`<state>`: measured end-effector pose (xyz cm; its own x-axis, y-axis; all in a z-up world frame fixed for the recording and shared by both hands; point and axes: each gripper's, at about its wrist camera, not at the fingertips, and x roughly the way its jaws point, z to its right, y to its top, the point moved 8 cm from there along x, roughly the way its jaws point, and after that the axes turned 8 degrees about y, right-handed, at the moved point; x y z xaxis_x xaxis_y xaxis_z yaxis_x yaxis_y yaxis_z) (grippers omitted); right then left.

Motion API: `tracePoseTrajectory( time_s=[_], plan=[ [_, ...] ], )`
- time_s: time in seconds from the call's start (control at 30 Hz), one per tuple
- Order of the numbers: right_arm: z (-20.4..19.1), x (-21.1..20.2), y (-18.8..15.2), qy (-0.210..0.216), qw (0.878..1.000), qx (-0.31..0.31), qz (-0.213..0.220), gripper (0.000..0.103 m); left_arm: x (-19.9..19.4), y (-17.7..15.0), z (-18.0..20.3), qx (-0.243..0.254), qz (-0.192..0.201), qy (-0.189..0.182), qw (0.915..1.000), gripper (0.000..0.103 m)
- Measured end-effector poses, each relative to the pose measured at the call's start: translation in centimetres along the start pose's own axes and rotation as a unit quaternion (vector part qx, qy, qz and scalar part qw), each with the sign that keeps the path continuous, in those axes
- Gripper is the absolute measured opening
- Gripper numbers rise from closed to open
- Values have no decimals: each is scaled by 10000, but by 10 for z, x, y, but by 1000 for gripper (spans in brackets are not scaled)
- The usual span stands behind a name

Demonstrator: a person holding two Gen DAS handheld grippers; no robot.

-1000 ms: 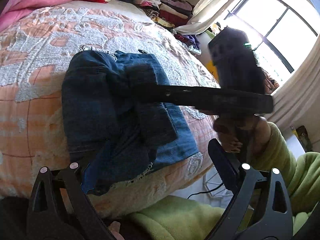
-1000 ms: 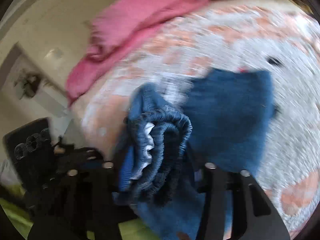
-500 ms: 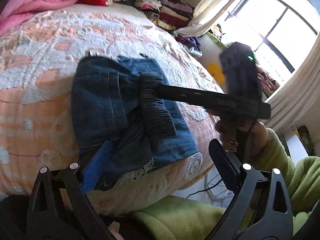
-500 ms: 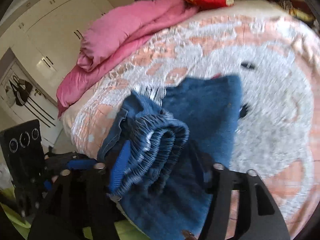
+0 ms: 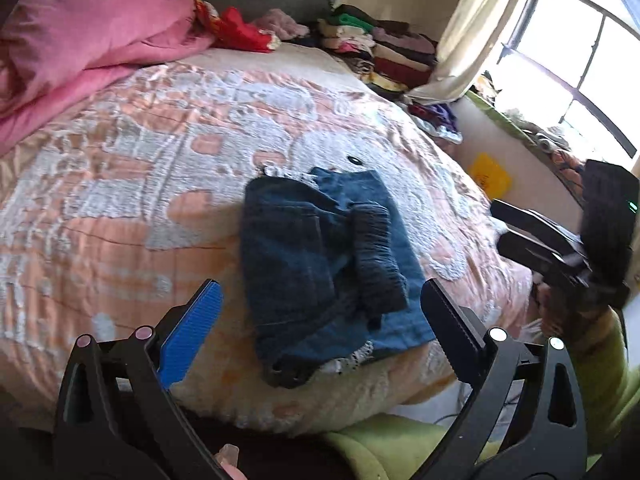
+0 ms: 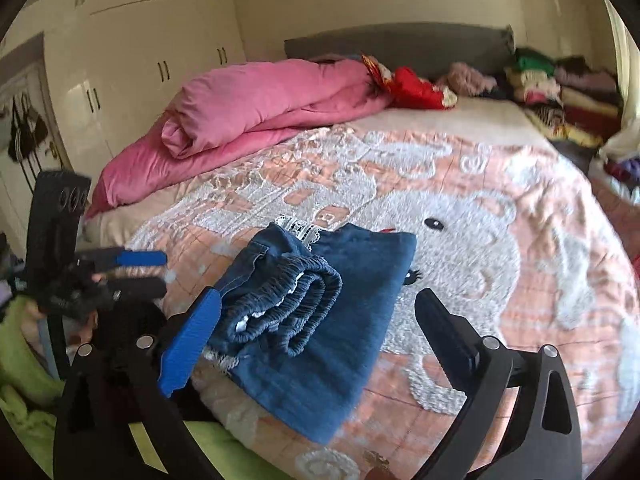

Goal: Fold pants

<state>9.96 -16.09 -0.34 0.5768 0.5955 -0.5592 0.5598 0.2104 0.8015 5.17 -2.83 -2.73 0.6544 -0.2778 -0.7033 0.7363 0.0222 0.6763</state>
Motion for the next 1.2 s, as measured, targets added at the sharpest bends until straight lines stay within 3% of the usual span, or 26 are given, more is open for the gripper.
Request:
tracePoseTrajectory(
  time_s=[0.33, 0.67, 0.7, 0.73, 0.77, 0.8, 0.87, 0.93, 0.97, 1.2],
  plan=[
    [-20, -14, -15, -63, 9991, -425, -40, 97, 1, -1, -8, -89, -59, 300, 9995, 93],
    [-73, 10, -41, 439, 9900, -1242, -507, 96, 18, 9, -28, -159, -220, 684, 9973, 93],
    [-81, 17, -44, 522, 9879, -1343, -572, 94, 21, 11, -31, -174, -248, 716, 9970, 93],
    [-88, 22, -47, 627, 9860, -1404, -637, 85, 27, 14, -34, -167, -316, 784, 9963, 93],
    [-95, 28, -50, 735, 9837, -1476, -720, 76, 31, 16, -36, -157, -372, 816, 9958, 86],
    [-102, 33, -52, 823, 9809, -1572, -802, 73, 36, 18, -36, -151, -433, 793, 9958, 80],
    [-117, 46, -56, 931, 9728, -1915, -908, 63, 49, 20, -34, -142, -635, 609, 9960, 54],
    [-129, 59, -58, 963, 9641, -2252, -1021, 57, 64, 20, -32, -116, -829, 500, 9952, 46],
    [-133, 65, -58, 992, 9604, -2390, -1034, 53, 70, 20, -31, -115, -887, 492, 9948, 45],
    [-145, 107, -55, 770, 9401, -3091, -1211, 53, 97, 20, -26, 17, -1127, 522, 9923, 45]
  ],
)
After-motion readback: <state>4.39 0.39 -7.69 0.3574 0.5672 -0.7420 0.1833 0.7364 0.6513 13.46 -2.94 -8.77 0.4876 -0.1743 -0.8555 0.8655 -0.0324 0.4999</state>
